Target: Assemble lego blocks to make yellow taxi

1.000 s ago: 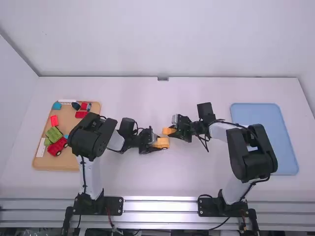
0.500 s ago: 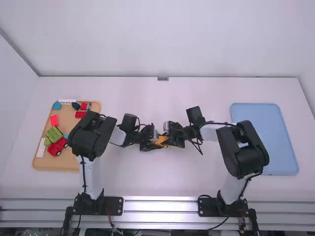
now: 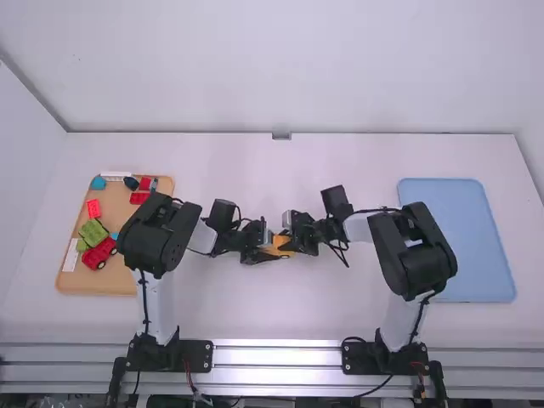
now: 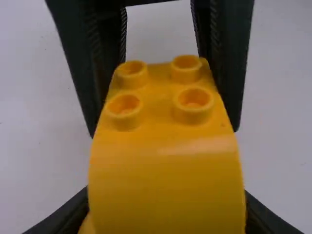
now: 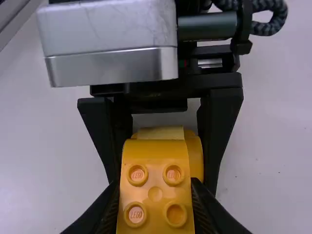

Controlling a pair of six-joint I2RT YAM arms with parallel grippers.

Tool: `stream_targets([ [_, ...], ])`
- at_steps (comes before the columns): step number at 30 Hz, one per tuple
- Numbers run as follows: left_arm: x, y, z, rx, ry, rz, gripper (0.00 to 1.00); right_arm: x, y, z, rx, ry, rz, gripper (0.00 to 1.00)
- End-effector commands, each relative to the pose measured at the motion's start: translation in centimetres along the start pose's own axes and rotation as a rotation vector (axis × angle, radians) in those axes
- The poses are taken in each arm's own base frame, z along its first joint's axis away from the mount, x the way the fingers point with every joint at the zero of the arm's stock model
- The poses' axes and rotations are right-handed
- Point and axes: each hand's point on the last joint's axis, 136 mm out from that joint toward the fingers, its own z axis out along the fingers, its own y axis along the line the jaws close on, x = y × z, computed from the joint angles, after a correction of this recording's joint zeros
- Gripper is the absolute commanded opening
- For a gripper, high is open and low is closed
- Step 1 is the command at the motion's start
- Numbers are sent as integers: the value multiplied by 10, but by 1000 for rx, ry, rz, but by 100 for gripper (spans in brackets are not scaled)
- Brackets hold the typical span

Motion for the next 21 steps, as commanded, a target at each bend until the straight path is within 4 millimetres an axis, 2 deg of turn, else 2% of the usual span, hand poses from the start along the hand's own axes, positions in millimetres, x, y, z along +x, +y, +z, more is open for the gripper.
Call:
stream_targets([
  [1,19,-10,1,3,58,-63,42,-4,-2,2,-10,-16,-23,22],
  [10,17,-10,3,11,55,-60,42,4,-5,7,-6,-14,-7,22],
  [21,19,-12,3,11,63,-63,42,4,-3,8,-15,-14,-8,26],
])
